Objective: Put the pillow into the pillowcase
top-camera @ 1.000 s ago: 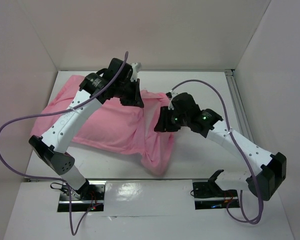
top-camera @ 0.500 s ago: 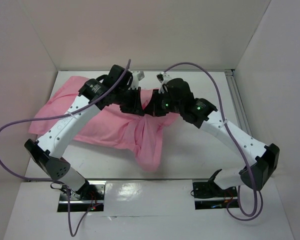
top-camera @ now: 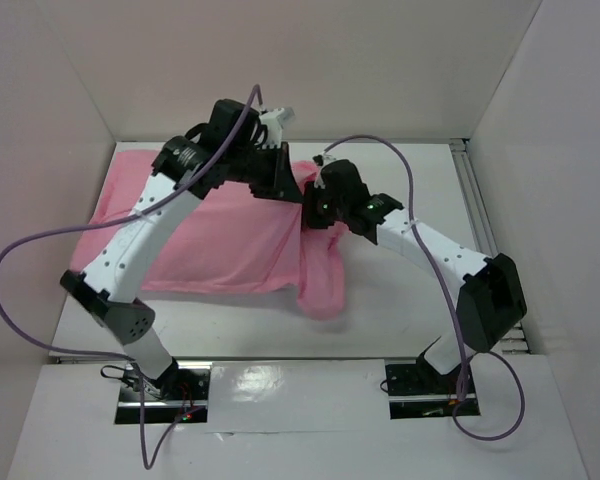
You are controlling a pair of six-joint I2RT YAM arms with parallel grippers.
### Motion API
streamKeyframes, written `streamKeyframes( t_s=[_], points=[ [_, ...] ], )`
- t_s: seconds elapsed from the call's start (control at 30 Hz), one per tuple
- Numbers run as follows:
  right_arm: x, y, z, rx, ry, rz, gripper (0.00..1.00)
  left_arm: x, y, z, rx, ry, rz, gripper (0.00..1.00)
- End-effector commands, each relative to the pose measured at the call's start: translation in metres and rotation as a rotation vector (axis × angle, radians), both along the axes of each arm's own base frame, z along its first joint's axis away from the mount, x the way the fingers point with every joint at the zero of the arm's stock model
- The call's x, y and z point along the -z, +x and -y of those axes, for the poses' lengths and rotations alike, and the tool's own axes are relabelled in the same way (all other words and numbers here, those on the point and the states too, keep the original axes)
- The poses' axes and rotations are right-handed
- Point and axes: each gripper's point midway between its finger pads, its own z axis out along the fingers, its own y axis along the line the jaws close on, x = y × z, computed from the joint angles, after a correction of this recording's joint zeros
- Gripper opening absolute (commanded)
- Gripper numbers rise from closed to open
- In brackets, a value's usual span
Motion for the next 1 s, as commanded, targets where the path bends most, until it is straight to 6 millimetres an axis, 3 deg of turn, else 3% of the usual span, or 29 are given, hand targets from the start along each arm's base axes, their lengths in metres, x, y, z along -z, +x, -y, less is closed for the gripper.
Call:
streamKeyframes(
  t_s=[0.0, 0.03, 0.07, 0.1, 0.13, 0.17, 0.2, 0.27, 0.3, 0.33, 0.4, 0.43, 0.47, 0.53, 0.57, 0.6, 0.63, 0.67, 0.7, 0.73, 0.77, 0.8, 0.83, 0.87, 0.93, 0.97],
  points=[
    [-0.049, 0.067, 0.030, 0.206, 0.070, 0.200, 0.00, -0.031, 0.014, 0.060, 0.208, -0.237, 0.033, 0.00],
    [-0.049, 0.080, 0.048, 0.266, 0.072, 0.195, 0.00, -0.033, 0.015, 0.071, 0.250, -0.280, 0.006, 0.00],
    [-0.047, 0.089, 0.057, 0.308, 0.076, 0.192, 0.00, -0.012, 0.036, 0.088, 0.259, -0.283, -0.025, 0.00],
    [-0.045, 0.095, 0.073, 0.370, 0.067, 0.192, 0.00, -0.008, 0.043, 0.097, 0.276, -0.297, -0.037, 0.00],
    [-0.040, 0.100, 0.085, 0.413, 0.076, 0.197, 0.00, -0.021, 0.048, 0.106, 0.306, -0.337, -0.017, 0.00],
    [-0.046, 0.105, 0.107, 0.495, 0.111, 0.196, 0.00, -0.016, 0.055, 0.114, 0.307, -0.357, -0.050, 0.00],
    [-0.044, 0.108, 0.118, 0.527, 0.126, 0.198, 0.00, 0.007, 0.073, 0.130, 0.312, -0.364, -0.087, 0.00],
    [-0.036, 0.113, 0.141, 0.593, 0.137, 0.178, 0.00, 0.009, 0.079, 0.142, 0.321, -0.424, -0.163, 0.05],
    [-0.036, 0.115, 0.145, 0.592, 0.143, 0.174, 0.06, 0.017, 0.082, 0.143, 0.333, -0.446, -0.215, 0.16],
    [-0.023, 0.109, 0.151, 0.590, 0.104, 0.128, 0.20, 0.030, 0.080, 0.146, 0.361, -0.466, -0.252, 0.26],
    [-0.009, 0.109, 0.169, 0.599, 0.048, 0.089, 0.55, 0.034, 0.067, 0.139, 0.401, -0.455, -0.246, 0.36],
    [-0.008, 0.103, 0.178, 0.608, 0.026, 0.075, 0.73, 0.048, 0.067, 0.130, 0.365, -0.417, -0.254, 0.50],
    [-0.004, 0.101, 0.193, 0.625, -0.001, 0.075, 0.79, 0.031, 0.060, 0.116, 0.307, -0.378, -0.200, 0.56],
    [-0.012, 0.089, 0.208, 0.619, 0.005, 0.083, 0.85, 0.027, 0.067, 0.087, 0.229, -0.283, -0.103, 0.65],
    [-0.006, 0.082, 0.216, 0.615, -0.006, 0.059, 0.91, 0.027, 0.080, 0.067, 0.119, -0.202, -0.041, 0.73],
    [-0.011, 0.080, 0.232, 0.620, -0.017, 0.074, 0.94, 0.020, 0.064, 0.044, 0.087, -0.121, -0.017, 0.75],
    [-0.024, 0.073, 0.237, 0.610, -0.007, 0.097, 0.95, 0.015, 0.060, 0.030, 0.041, -0.077, 0.008, 0.75],
    [-0.020, 0.064, 0.242, 0.609, -0.025, 0.075, 0.96, 0.036, 0.064, 0.007, -0.072, 0.032, 0.001, 0.76],
    [-0.030, 0.058, 0.253, 0.609, -0.035, 0.108, 0.96, 0.018, 0.044, -0.012, -0.114, 0.049, 0.051, 0.76],
    [-0.033, 0.049, 0.246, 0.542, -0.009, 0.094, 0.96, 0.044, 0.035, -0.028, -0.164, 0.115, 0.007, 0.79],
    [-0.035, 0.044, 0.246, 0.485, -0.014, 0.111, 0.96, 0.051, 0.034, -0.048, -0.249, 0.169, 0.026, 0.79],
    [-0.035, 0.039, 0.237, 0.418, 0.001, 0.106, 0.98, 0.053, 0.024, -0.057, -0.292, 0.178, 0.020, 0.80],
    [-0.040, 0.031, 0.228, 0.349, 0.017, 0.119, 0.99, 0.041, 0.010, -0.075, -0.340, 0.164, 0.055, 0.80],
    [-0.044, 0.019, 0.208, 0.233, 0.066, 0.111, 0.99, 0.068, 0.001, -0.088, -0.381, 0.218, 0.012, 0.82],
    [-0.038, 0.009, 0.184, 0.117, 0.040, 0.106, 0.99, 0.074, -0.010, -0.118, -0.497, 0.242, 0.029, 0.83],
    [-0.031, 0.003, 0.176, 0.095, 0.008, 0.092, 0.99, 0.102, -0.017, -0.138, -0.554, 0.321, -0.017, 0.83]
  ],
)
